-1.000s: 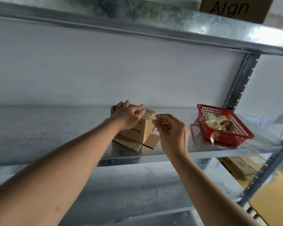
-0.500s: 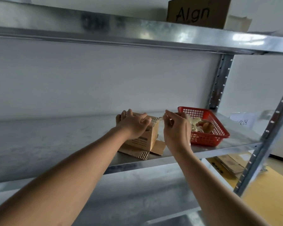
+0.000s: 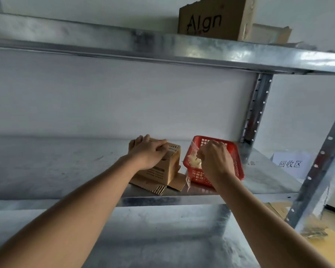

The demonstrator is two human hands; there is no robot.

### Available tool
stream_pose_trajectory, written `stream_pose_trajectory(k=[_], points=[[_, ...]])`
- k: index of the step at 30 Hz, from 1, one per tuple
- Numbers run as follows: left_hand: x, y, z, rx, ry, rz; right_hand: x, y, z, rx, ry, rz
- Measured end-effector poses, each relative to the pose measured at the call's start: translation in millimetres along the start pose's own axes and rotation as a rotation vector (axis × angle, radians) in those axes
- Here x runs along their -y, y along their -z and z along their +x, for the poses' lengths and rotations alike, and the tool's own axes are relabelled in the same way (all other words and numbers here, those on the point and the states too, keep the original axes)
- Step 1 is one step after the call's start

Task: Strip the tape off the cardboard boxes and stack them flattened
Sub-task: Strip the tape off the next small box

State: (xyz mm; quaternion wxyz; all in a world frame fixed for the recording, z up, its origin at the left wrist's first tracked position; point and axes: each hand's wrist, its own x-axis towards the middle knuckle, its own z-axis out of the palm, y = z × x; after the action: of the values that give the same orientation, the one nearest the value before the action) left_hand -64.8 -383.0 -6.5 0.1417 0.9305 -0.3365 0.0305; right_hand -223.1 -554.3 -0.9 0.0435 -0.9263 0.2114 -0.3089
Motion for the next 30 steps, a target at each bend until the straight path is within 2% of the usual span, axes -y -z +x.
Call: stream_pose_trajectory(k=[3, 7, 14, 20, 26, 30], points=[[1, 0, -1, 0.012, 0.025, -0.009, -10, 0, 1, 0.058, 0.102, -0.034], [-1, -1, -2, 0.011, 0.053, -0.002, -15, -1, 3, 0.08, 0.253, 0.098], [0, 0, -8, 0.007, 0.07, 0.017, -17, 6, 18, -0.054, 0.174, 0.312], [3, 6, -13, -0.005, 0.053, 0.052, 6, 4, 21, -0.076, 0.311, 0.35], [21, 33, -18, 0.067, 0.135, 0.17, 54, -14, 13, 0.19, 0.455, 0.368], [44, 55, -23, 0.1, 0.2, 0.295, 88, -35, 21, 0.162, 0.386, 0.336]])
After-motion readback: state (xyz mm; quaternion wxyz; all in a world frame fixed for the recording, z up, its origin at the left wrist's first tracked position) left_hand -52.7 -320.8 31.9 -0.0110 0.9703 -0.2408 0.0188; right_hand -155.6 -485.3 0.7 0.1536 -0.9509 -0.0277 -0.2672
